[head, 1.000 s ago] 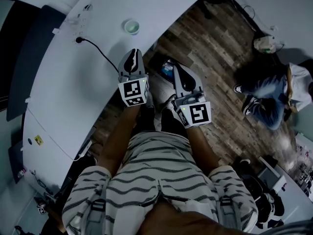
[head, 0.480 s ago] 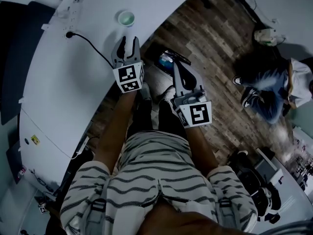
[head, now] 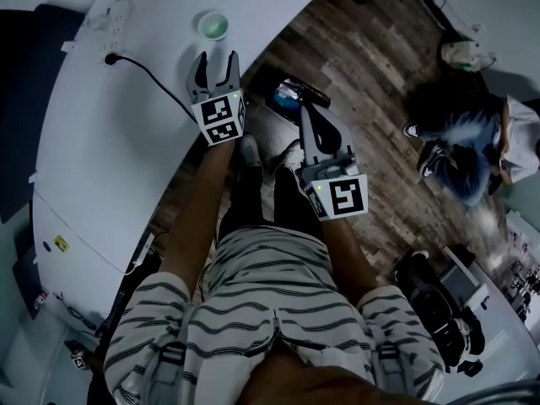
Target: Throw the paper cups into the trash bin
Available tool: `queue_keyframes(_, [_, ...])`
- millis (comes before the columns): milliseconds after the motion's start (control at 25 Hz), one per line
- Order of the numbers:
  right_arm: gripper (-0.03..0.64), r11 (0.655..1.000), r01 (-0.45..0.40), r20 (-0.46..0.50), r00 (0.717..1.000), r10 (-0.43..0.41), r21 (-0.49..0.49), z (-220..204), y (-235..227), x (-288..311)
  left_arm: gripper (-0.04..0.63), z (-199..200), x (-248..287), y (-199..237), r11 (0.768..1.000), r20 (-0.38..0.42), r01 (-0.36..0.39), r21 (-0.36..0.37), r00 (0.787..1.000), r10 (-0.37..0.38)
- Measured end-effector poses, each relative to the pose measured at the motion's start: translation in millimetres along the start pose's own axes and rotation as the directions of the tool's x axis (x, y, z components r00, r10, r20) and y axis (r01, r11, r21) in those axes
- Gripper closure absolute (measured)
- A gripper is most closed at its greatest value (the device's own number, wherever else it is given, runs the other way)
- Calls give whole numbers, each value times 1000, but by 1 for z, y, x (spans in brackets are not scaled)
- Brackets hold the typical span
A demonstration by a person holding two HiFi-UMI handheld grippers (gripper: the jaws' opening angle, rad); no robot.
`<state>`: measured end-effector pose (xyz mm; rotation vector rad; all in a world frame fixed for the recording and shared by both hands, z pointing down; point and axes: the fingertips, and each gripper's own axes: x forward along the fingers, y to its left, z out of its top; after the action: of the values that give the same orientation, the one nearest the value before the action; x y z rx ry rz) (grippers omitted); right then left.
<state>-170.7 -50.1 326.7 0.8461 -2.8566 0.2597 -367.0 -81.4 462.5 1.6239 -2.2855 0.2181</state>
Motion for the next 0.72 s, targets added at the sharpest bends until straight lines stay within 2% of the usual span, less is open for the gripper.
queue_keyframes(720, [607, 1000, 22, -45, 999, -21, 13, -23, -3, 8, 273, -27, 66, 28, 1000, -86, -23, 14, 996, 24])
